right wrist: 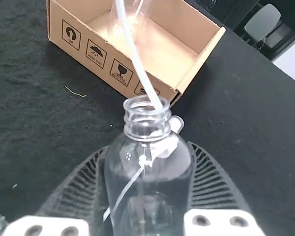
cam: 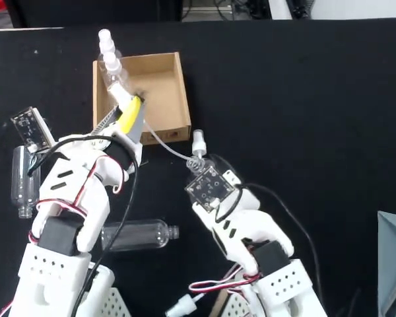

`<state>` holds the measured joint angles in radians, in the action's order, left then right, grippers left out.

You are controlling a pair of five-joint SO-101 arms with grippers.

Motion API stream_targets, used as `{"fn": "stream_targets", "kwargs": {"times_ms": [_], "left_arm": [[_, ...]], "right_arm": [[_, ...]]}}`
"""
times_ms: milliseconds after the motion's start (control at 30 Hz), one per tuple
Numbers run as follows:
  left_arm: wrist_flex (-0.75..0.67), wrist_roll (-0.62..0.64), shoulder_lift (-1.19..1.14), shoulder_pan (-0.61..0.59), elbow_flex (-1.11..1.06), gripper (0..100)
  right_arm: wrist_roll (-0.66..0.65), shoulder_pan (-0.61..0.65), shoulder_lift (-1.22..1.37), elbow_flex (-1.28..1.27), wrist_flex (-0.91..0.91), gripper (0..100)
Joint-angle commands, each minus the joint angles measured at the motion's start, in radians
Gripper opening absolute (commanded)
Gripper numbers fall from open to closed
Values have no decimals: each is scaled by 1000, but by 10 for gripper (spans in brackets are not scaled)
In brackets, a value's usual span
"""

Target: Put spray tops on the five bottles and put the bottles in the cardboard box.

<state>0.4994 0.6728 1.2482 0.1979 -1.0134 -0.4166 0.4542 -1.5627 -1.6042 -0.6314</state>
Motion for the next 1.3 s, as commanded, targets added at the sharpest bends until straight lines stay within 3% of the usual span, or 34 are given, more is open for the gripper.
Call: {"fn": "stream_targets", "kwargs": {"times_ms": [0,800,1267], "left_arm": [[-23,-6,17,2,8,29],[-20,-5,17,-33,7,29],[-21,-6,14,97,-25,29]], "right_arm": [[-3,18,-27,7,20,120],[-3,18,-27,5,18,120],[-2,18,-27,4,18,120]]}}
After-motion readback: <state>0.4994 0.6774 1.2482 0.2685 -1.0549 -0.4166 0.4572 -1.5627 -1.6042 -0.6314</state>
